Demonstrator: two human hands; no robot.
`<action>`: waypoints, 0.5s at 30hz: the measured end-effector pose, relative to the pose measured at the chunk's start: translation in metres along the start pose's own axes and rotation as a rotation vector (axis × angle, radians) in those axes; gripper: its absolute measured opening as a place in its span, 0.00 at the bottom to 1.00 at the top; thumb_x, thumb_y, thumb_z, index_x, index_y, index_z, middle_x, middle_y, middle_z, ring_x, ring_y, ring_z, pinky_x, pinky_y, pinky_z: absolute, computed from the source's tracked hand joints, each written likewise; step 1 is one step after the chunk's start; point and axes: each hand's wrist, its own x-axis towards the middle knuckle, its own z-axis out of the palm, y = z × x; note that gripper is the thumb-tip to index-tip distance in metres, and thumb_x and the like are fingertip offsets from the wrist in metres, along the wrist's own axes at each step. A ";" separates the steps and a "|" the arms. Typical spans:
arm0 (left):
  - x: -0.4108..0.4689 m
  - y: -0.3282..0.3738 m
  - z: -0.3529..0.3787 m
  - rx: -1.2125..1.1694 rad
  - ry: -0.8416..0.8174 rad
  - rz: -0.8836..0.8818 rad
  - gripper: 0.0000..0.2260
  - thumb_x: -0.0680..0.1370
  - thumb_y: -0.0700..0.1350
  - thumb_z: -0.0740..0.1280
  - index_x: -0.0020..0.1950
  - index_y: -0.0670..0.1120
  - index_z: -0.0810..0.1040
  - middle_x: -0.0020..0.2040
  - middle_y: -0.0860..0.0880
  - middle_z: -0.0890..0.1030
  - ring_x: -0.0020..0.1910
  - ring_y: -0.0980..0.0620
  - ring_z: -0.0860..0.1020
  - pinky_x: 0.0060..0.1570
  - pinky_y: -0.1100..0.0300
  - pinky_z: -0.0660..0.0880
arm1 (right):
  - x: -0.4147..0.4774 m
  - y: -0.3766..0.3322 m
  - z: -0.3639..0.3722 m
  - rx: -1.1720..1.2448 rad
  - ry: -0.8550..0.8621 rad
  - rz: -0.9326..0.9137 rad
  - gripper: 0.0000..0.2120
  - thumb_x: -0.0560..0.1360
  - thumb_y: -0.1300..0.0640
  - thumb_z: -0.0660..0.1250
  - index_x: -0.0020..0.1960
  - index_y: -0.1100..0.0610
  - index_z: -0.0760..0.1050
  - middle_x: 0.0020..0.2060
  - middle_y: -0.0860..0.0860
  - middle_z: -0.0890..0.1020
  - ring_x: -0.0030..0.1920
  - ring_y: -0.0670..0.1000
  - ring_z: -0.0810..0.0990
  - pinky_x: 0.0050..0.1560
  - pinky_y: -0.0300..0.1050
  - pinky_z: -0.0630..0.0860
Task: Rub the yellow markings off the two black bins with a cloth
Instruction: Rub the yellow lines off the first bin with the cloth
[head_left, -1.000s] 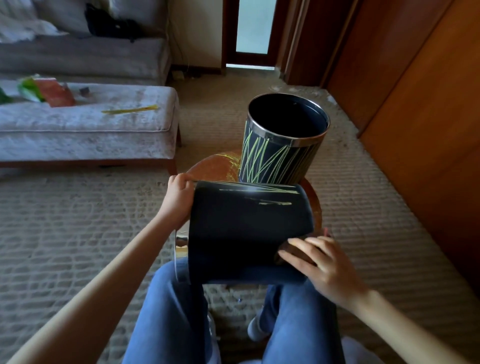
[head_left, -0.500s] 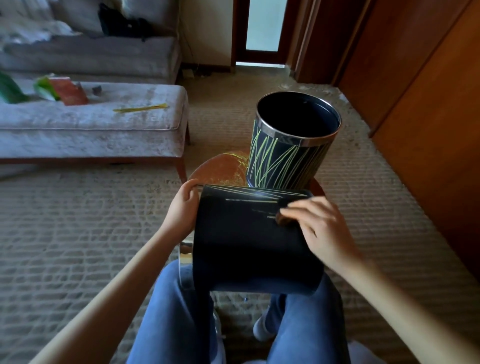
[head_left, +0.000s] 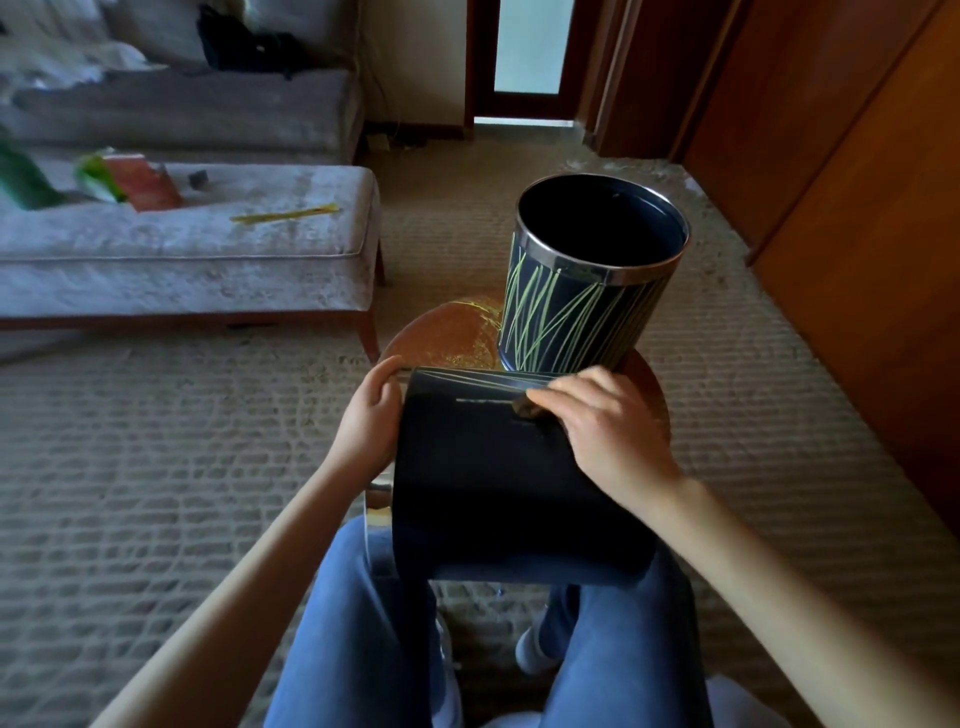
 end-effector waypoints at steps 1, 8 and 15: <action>0.002 0.002 0.001 0.001 -0.003 -0.010 0.19 0.84 0.45 0.54 0.74 0.51 0.71 0.69 0.47 0.77 0.66 0.48 0.76 0.70 0.45 0.71 | -0.017 -0.006 -0.004 -0.001 0.031 -0.020 0.18 0.72 0.71 0.72 0.59 0.58 0.83 0.52 0.51 0.84 0.49 0.57 0.78 0.51 0.55 0.76; -0.002 0.001 0.001 -0.053 -0.032 -0.008 0.20 0.82 0.45 0.54 0.72 0.50 0.73 0.68 0.48 0.78 0.66 0.50 0.76 0.69 0.46 0.72 | -0.050 -0.031 0.001 0.052 0.117 -0.082 0.14 0.76 0.69 0.67 0.58 0.57 0.83 0.54 0.53 0.83 0.52 0.56 0.79 0.55 0.53 0.74; -0.009 -0.002 -0.003 -0.100 -0.061 -0.027 0.23 0.78 0.49 0.55 0.72 0.52 0.74 0.68 0.50 0.78 0.67 0.51 0.75 0.70 0.46 0.71 | 0.029 -0.025 0.019 0.041 -0.016 0.021 0.14 0.72 0.73 0.70 0.55 0.62 0.83 0.46 0.57 0.81 0.46 0.59 0.77 0.47 0.58 0.77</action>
